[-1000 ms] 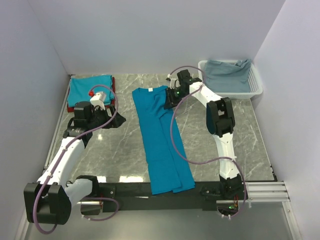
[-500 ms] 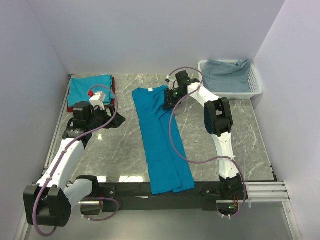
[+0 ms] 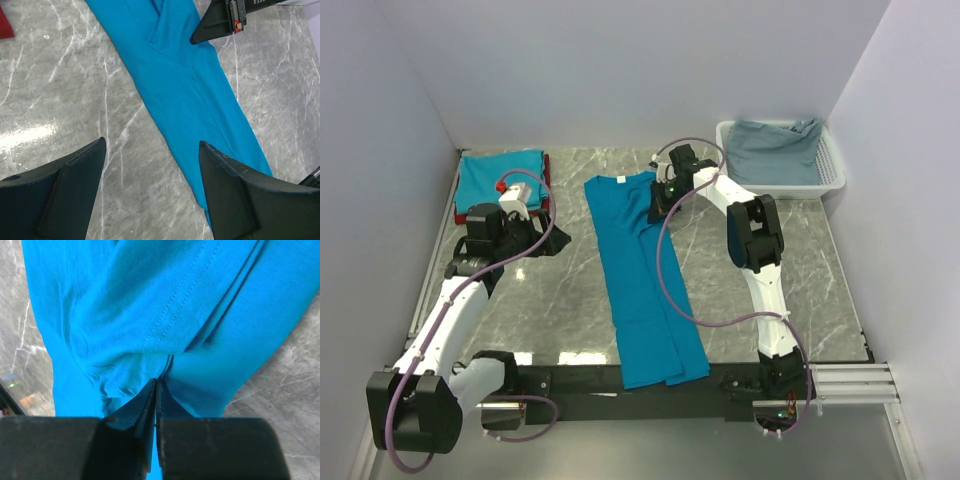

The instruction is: Fold and stack the t-shirts

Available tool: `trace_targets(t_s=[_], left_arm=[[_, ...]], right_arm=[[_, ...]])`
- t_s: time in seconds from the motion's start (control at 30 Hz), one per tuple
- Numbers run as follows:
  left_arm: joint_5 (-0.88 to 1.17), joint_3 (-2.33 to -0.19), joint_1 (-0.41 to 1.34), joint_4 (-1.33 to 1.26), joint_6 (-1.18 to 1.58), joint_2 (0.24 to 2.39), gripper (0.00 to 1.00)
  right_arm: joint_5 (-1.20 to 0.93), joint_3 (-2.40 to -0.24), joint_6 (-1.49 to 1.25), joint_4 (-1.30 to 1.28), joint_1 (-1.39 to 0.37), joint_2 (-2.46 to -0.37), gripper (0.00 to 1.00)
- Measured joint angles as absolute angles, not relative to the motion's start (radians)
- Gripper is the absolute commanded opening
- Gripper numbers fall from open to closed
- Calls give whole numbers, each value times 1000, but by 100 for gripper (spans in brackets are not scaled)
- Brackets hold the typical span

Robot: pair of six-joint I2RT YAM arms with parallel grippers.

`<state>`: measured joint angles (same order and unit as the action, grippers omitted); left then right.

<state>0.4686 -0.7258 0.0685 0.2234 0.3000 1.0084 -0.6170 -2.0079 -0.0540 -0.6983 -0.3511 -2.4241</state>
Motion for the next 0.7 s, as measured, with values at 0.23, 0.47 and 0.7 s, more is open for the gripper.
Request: trace_targets(t_s=[0.23, 0.47, 0.7], left_arm=[[466, -726, 68, 223, 300, 1008, 80], [466, -726, 68, 223, 300, 1008, 80], [466, -726, 68, 223, 300, 1005, 80]], right_arm=[[-606, -1987, -54, -691, -351, -2404, 0], [-595, -1953, -51, -688, -351, -2328, 0], [-587, -1885, -35, -678, -351, -2260, 0]])
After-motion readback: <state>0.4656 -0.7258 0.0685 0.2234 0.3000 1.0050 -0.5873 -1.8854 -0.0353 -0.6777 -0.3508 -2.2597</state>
